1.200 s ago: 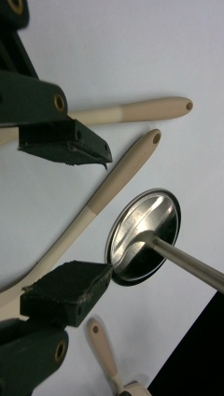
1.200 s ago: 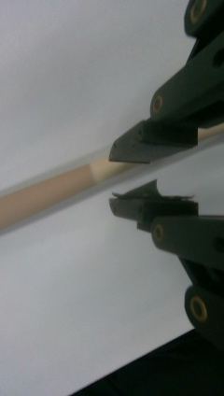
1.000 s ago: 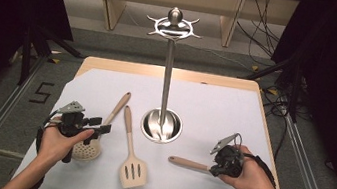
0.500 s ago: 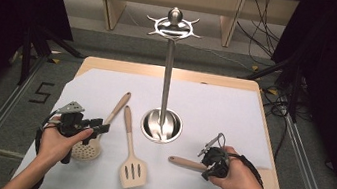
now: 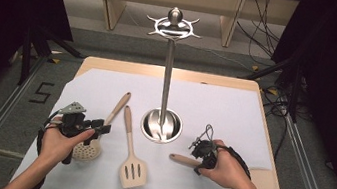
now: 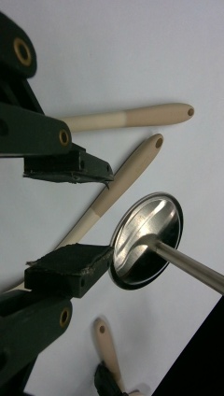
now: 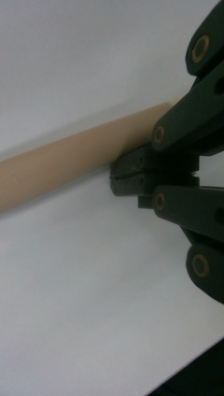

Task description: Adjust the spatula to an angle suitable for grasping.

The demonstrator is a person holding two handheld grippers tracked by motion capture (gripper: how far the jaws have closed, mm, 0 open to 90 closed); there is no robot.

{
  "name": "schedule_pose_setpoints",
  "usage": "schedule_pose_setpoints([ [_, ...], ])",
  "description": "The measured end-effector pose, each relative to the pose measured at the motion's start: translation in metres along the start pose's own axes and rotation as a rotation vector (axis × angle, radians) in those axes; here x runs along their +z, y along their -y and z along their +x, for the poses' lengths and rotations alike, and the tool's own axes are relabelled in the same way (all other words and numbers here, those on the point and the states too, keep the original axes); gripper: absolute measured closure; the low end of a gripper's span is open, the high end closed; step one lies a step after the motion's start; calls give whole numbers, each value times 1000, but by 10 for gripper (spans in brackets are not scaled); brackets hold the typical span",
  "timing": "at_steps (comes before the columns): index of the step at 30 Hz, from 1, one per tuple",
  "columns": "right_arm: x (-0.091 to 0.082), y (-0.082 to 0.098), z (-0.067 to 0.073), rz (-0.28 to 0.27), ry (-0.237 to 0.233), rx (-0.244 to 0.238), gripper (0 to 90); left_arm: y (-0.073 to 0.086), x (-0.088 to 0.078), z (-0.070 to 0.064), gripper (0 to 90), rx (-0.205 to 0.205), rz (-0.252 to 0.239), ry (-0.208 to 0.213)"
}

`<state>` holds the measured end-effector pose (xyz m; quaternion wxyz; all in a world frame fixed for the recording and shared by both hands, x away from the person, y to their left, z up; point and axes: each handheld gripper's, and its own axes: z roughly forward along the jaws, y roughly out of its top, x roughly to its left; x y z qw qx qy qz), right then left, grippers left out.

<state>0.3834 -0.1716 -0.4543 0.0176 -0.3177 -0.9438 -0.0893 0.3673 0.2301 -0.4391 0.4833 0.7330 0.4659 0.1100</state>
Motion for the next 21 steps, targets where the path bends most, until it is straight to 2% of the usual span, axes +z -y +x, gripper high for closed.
schedule_pose_setpoints([
  [3,1,-9,-4,-26,29,35,900,0,0,0,558,-3,-5,7],
  [4,1,-9,-4,-26,29,35,900,0,0,0,556,-3,-5,7],
  [5,-1,-11,-7,-63,43,21,893,0,0,0,555,-3,-8,10],
  [6,-1,-11,-7,-63,43,21,893,0,0,0,554,-3,-8,10],
  [8,-15,-8,-4,-126,16,47,818,-1,-1,0,549,-1,-8,6],
  [10,-27,-4,-11,-159,47,26,745,-1,-1,0,542,-12,-21,6],
  [12,-32,0,-13,-151,62,43,718,-1,-1,0,537,-12,-23,7],
  [13,-36,7,-23,-124,88,37,672,-1,-1,-1,531,-5,-23,13],
  [14,-36,10,-28,-97,83,41,646,-2,-1,-1,528,-3,-22,13],
  [15,-36,10,-28,-97,83,41,646,-2,-1,-1,528,-3,-22,13],
  [16,-32,16,-33,-28,96,26,635,-2,-1,-1,527,0,-22,14],
  [17,-32,16,-33,-28,96,26,635,-2,-1,-2,526,-2,-26,12],
  [18,-28,20,-36,37,88,5,618,-2,-1,-2,525,-1,-31,11],
  [19,-26,21,-38,42,86,-22,614,-3,-1,-2,525,-3,-31,10],
  [21,-21,22,-40,67,60,-44,611,-3,0,-1,523,0,-31,10],
])
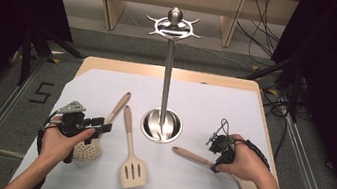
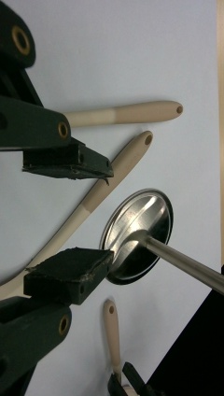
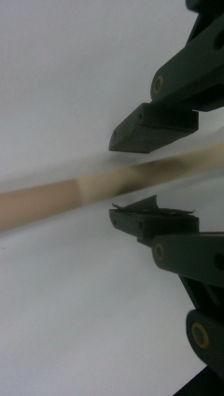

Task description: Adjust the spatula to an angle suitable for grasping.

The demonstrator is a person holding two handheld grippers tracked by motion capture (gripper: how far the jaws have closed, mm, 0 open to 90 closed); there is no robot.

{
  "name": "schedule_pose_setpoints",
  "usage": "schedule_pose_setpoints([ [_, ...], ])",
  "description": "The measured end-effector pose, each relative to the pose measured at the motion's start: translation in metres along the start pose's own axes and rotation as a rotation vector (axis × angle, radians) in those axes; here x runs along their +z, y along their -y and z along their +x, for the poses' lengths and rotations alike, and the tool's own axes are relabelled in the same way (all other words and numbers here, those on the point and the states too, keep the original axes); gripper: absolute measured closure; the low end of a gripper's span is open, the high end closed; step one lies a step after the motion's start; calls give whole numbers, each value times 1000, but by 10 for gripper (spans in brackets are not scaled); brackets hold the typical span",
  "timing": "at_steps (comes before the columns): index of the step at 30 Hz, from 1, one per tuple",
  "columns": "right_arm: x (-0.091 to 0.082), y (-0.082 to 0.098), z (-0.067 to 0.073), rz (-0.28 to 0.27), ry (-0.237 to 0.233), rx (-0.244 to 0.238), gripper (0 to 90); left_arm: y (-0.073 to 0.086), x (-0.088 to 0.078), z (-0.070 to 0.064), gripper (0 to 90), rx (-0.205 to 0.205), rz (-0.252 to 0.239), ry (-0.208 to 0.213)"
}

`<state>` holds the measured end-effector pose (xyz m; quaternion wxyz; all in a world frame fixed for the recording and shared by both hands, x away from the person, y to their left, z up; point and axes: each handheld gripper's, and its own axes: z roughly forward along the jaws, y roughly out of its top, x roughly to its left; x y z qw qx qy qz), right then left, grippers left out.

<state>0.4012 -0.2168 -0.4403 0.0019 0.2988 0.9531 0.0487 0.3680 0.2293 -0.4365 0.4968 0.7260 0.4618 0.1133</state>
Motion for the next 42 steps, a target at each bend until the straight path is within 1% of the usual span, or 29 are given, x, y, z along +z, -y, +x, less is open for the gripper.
schedule_pose_setpoints([
  [3,8,-2,-2,15,2,-28,629,0,0,0,522,0,3,0],
  [5,12,-4,-3,35,-1,-42,680,1,1,-1,521,1,2,5],
  [6,12,-5,-2,42,7,-35,692,1,1,-1,520,1,2,5],
  [9,11,-7,-2,50,-9,-59,750,1,1,-1,518,7,-4,5],
  [12,11,-8,1,57,18,-79,767,0,1,-2,516,7,-3,8],
  [14,11,-7,3,41,43,-109,783,0,1,-3,512,19,-12,22],
  [15,10,-6,5,27,57,-107,790,-1,1,-4,510,17,-14,20],
  [16,4,-4,8,-17,55,-94,790,-2,1,-4,507,23,-23,39],
  [18,-4,0,15,-86,60,-118,790,-3,1,-6,503,18,-28,41],
  [20,-9,5,23,-180,67,-89,790,-6,0,-9,499,24,-42,54],
  [21,-9,5,23,-180,67,-89,790,-7,-1,-11,499,24,-50,65],
  [22,-16,10,27,-279,71,-104,791,-9,-1,-14,492,18,-60,76],
  [23,-19,12,29,-328,71,-100,791,-14,-2,-20,488,38,-74,94],
  [24,-22,14,32,-372,71,-69,791,-14,-2,-20,486,38,-74,94],
  [25,-26,15,33,-408,79,-90,791,-18,-3,-26,484,62,-93,106],
  [26,-26,15,33,-408,79,-90,791,-18,-3,-26,483,62,-93,106],
  [27,-30,18,38,-505,110,-35,791,-20,-3,-29,482,69,-105,115],
  [28,-33,20,39,-537,123,-10,791,-21,-3,-32,481,76,-112,117],
  [29,-36,23,39,-561,118,-16,791,-22,-3,-34,480,80,-121,121],
  [31,-35,24,40,-637,129,14,791,-23,-3,-37,480,84,-129,129],
  [34,-41,27,40,-659,137,34,792,-25,-1,-44,467,100,-151,138],
  [35,-41,26,42,-696,146,46,792,-25,-1,-44,459,100,-151,138],
  [36,-44,26,43,-698,134,54,792,-26,0,-46,453,109,-162,145],
  [37,-44,25,44,-731,138,52,792,-28,3,-51,451,112,-182,168],
  [38,-48,24,47,-733,115,72,792,-30,4,-55,449,107,-182,170],
  [39,-49,22,49,-756,117,70,792,-30,4,-55,446,107,-182,170],
  [40,-51,20,52,-771,118,75,792,-35,7,-64,442,114,-197,208],
  [41,-52,18,54,-783,113,67,793,-35,7,-64,439,114,-197,208],
  [42,-55,16,58,-789,130,65,793,-38,9,-69,433,126,-199,216],
])
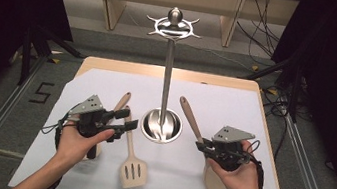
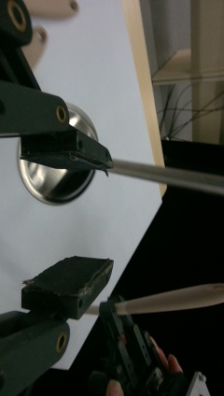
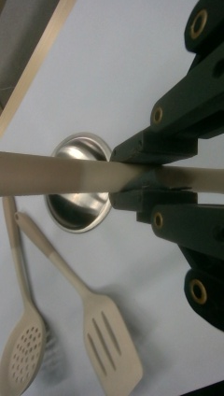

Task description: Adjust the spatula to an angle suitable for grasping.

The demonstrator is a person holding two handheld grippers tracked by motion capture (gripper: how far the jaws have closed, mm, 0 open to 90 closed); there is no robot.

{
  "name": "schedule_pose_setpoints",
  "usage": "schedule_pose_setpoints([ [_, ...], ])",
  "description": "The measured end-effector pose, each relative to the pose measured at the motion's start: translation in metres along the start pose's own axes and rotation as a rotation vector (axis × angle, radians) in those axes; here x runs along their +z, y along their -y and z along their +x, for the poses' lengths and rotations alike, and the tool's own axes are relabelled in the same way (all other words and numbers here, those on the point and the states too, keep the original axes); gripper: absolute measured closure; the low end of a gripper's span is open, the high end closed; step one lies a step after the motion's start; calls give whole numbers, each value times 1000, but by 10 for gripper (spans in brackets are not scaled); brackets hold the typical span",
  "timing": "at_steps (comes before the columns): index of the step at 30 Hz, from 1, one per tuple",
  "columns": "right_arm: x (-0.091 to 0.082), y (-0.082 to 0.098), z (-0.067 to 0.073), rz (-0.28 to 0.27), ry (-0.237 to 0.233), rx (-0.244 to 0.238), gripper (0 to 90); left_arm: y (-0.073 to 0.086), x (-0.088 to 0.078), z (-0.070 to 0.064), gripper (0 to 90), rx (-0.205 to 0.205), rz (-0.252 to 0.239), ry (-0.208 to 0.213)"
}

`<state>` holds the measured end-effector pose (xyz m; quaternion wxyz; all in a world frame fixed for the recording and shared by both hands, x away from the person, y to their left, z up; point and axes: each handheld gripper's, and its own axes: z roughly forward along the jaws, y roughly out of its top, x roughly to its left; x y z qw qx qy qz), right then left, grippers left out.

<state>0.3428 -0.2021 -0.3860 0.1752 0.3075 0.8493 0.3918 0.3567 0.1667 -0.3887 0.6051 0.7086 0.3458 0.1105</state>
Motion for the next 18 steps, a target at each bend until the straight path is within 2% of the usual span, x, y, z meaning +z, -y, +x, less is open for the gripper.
schedule_pose_setpoints([
  [2,0,-3,4,-8,-1,9,792,-8,8,-11,429,33,13,20],
  [3,0,-6,6,-24,2,5,792,-11,11,-15,425,33,6,32],
  [5,1,-12,11,-28,-8,3,792,-18,21,-24,419,62,11,75],
  [6,2,-15,14,-36,-13,19,792,-22,28,-30,414,69,14,94],
  [7,4,-21,18,-38,-25,16,792,-26,38,-36,409,98,26,113],
  [8,4,-21,18,-38,-25,16,792,-26,38,-36,408,98,26,113],
  [9,5,-24,19,-58,-15,-4,792,-30,46,-42,408,105,29,131],
  [10,8,-27,22,-67,-17,-4,793,-32,49,-44,408,106,30,134],
  [13,11,-33,26,-65,-35,-18,793,-36,60,-49,410,84,19,131],
  [15,12,-34,27,-74,-29,-19,793,-37,64,-50,423,85,21,126],
  [16,13,-35,29,-72,-30,-3,792,-38,67,-51,423,80,17,131],
  [18,14,-38,29,-73,-38,-33,793,-39,69,-51,452,75,23,136],
])
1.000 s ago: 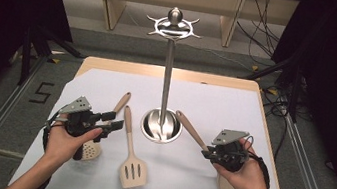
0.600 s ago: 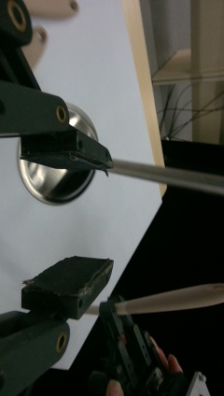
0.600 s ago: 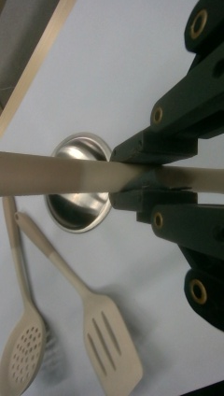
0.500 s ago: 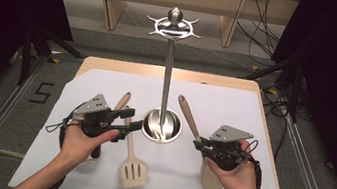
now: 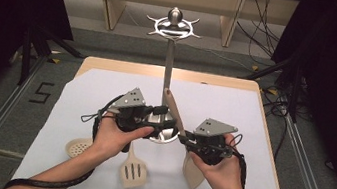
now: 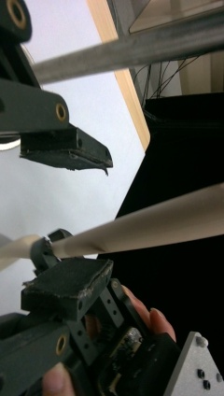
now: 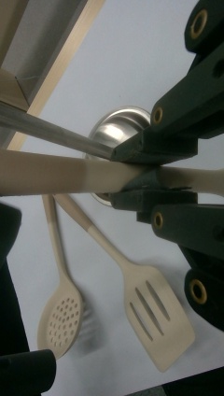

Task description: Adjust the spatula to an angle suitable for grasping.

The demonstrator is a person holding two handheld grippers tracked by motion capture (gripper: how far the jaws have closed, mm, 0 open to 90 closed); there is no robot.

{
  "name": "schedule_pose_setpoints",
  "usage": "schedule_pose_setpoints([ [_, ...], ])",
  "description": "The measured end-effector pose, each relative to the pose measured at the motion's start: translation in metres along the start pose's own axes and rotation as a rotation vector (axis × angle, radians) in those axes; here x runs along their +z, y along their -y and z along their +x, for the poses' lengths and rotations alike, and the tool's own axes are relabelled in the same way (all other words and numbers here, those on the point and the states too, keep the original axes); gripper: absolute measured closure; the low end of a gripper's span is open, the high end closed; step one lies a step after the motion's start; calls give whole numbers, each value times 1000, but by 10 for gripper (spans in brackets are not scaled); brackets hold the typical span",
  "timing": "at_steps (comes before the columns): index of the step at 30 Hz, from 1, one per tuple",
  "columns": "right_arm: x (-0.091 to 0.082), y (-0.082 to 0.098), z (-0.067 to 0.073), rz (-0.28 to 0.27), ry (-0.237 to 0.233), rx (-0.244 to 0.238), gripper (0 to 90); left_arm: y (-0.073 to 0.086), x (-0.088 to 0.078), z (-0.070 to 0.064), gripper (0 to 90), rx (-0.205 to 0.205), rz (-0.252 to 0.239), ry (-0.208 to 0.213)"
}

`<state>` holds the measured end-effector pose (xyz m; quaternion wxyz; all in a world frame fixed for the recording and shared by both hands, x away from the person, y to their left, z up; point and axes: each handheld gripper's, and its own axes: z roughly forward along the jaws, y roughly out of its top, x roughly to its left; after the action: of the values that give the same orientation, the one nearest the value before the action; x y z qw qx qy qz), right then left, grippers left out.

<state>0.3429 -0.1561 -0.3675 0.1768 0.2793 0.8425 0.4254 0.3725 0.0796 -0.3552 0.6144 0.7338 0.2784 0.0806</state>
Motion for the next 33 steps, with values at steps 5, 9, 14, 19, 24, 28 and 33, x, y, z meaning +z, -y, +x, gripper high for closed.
schedule_pose_setpoints([
  [5,2,-3,3,-8,18,10,792,-4,1,-1,633,-14,6,25],
  [9,4,-6,9,4,49,-17,792,-9,3,-5,622,-34,-14,47],
  [14,5,-9,15,-5,36,-7,792,-12,2,-5,709,-34,-24,31],
  [19,6,-9,17,-50,34,-26,788,-20,-2,-8,737,-34,-22,79],
  [24,4,-8,14,-129,-30,-75,628,-32,-7,-5,739,-15,-22,129],
  [28,1,-5,6,-159,-189,-67,564,-42,-11,0,740,37,7,211],
  [33,0,1,-14,-196,-362,-71,582,-48,-15,7,740,82,37,371],
])
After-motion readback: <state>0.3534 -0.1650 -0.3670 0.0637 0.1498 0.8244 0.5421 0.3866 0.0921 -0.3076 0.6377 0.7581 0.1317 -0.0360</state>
